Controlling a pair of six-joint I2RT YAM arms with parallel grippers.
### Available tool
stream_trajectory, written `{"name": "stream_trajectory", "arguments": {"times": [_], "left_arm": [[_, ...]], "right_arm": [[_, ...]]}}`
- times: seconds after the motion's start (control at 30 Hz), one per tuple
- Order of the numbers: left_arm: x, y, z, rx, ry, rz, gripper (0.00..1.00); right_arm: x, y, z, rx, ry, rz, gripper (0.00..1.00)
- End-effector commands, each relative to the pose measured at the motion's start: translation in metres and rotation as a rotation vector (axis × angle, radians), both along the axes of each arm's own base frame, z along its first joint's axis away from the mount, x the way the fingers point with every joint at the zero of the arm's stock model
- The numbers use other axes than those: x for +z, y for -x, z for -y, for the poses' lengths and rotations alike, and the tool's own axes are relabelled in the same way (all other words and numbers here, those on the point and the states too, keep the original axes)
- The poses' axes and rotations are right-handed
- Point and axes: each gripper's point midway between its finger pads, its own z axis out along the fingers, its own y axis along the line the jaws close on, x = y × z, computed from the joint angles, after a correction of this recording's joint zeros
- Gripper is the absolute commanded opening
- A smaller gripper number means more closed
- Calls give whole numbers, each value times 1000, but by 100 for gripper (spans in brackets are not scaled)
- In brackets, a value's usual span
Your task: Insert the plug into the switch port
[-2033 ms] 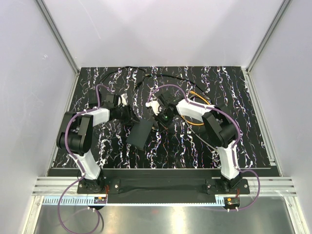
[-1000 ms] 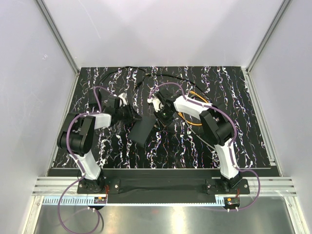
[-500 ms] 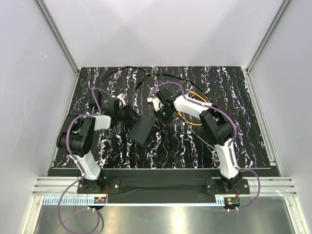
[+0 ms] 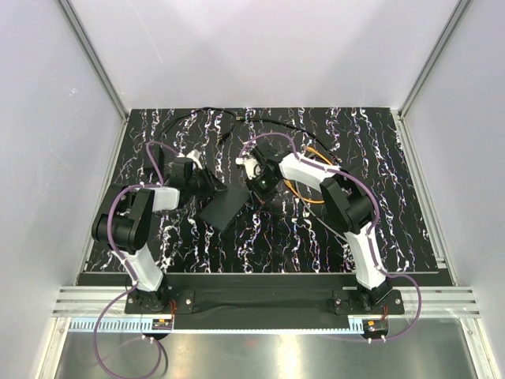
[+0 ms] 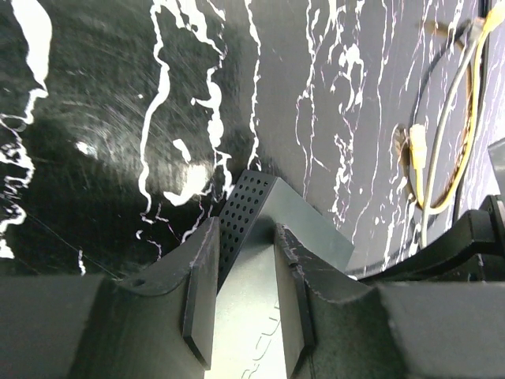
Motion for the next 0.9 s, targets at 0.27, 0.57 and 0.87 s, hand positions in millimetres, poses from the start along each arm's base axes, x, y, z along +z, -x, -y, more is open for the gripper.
{"name": "stream_trajectory", "arguments": {"times": [0.27, 0.57, 0.87], "left_arm": [[9, 104, 71, -305, 266, -306, 2], [21, 76, 51, -247, 275, -255, 25], [22, 66, 32, -236, 218, -212, 32]], "right_arm": [[139, -94, -117, 71, -555, 524, 0], [96, -133, -70, 57, -445, 543, 0], [85, -115, -75, 140, -476, 446, 0]]}}
